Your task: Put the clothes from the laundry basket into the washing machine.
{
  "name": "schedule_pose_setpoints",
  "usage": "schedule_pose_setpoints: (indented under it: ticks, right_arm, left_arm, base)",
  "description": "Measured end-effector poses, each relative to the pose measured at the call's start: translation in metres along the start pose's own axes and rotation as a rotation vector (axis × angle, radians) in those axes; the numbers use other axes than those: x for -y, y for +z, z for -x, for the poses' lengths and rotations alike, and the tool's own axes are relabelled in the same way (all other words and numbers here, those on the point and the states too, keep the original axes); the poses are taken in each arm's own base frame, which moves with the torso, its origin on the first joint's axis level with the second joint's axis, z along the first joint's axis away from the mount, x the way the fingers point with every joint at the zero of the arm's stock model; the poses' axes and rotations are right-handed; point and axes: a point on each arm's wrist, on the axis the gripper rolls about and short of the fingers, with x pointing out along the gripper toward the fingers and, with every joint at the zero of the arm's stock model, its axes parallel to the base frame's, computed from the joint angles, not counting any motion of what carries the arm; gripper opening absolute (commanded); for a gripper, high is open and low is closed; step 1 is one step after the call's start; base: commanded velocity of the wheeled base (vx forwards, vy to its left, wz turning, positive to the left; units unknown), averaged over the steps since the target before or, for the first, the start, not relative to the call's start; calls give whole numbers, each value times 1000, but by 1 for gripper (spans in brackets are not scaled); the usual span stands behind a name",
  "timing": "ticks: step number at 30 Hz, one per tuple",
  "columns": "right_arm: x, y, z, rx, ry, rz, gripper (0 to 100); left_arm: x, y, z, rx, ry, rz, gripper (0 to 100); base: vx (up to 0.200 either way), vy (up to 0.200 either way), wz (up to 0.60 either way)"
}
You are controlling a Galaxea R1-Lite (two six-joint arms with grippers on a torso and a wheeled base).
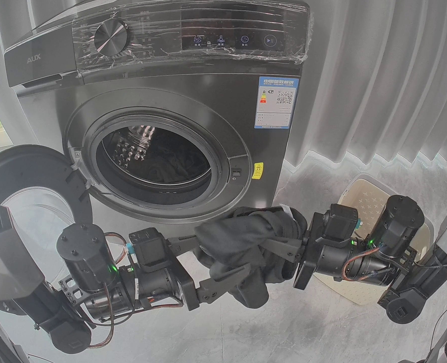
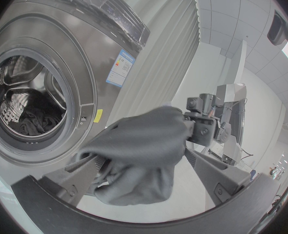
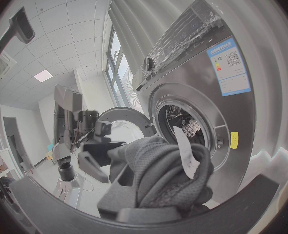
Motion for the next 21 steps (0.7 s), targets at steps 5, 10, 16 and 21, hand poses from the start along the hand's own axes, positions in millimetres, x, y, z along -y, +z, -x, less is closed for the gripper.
schedule_pose_setpoints:
  ticks: [5,10,16,21]
  right_arm:
    - [6,3,-1,14,-18,4,0]
    - [9,4,-1,18,-26,6,0]
    - [9,4,-1,18,-28,5,0]
    - [9,6,0,23,-27,7,0]
  left_arm:
    - [4,-7,6,-35,-17,9,100]
    - [6,-7,8,-41,-25,11,100]
    - [6,-7,11,-41,-21,11,100]
    - [4,-10,14,-58,-13,-19,100]
  base:
    - [0,0,0]
    - [0,0,0]
    - [0,0,0]
    - [0,0,0]
